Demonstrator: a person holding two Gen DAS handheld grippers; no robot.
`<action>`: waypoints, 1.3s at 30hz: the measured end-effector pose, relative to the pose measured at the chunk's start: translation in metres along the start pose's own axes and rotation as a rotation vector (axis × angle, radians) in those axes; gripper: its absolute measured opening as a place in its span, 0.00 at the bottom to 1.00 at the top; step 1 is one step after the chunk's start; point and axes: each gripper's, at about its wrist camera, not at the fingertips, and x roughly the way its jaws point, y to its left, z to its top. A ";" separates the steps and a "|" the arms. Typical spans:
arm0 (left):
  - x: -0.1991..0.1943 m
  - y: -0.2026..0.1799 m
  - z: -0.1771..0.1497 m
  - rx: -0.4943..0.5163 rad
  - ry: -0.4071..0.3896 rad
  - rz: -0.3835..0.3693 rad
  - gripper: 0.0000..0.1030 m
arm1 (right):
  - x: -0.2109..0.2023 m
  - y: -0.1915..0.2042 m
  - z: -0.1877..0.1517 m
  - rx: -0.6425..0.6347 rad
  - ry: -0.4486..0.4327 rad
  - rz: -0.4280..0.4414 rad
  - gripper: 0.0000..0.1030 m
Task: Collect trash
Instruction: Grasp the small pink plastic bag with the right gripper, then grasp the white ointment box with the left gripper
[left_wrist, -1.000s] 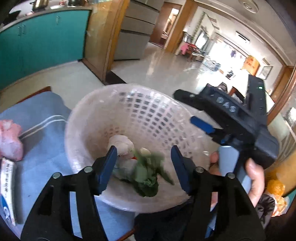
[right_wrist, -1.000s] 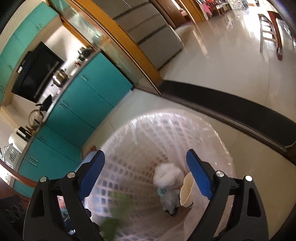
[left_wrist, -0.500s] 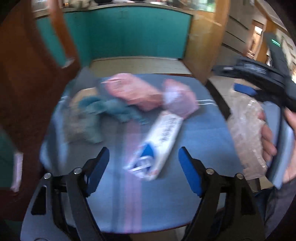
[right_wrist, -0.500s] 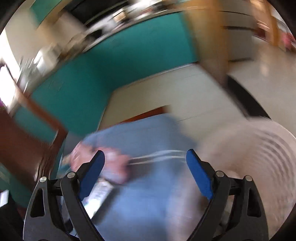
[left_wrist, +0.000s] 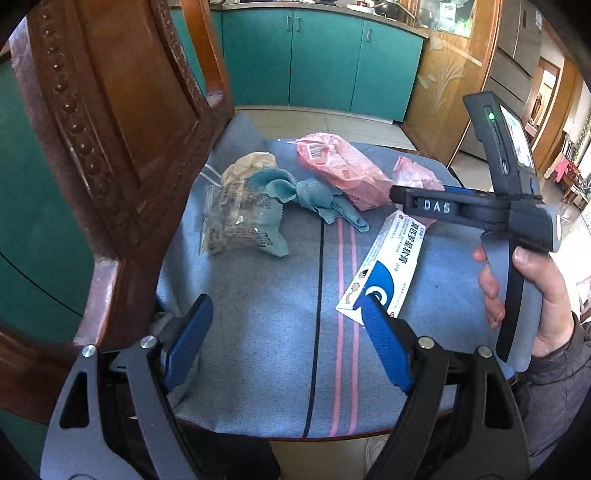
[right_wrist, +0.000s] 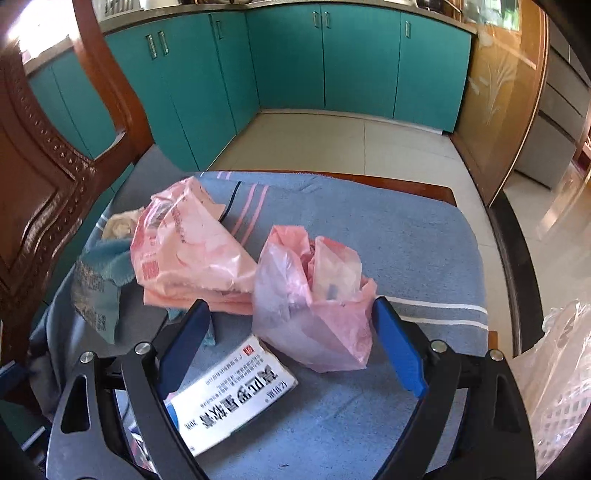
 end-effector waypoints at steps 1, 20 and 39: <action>-0.002 -0.002 -0.001 0.000 -0.001 0.000 0.80 | -0.001 -0.001 -0.002 -0.017 -0.002 -0.017 0.73; 0.011 -0.036 -0.002 0.038 0.020 0.001 0.82 | -0.031 -0.057 -0.027 0.052 0.040 0.084 0.22; 0.052 -0.070 0.013 0.071 0.089 -0.095 0.85 | -0.018 -0.057 -0.014 0.055 0.039 0.011 0.65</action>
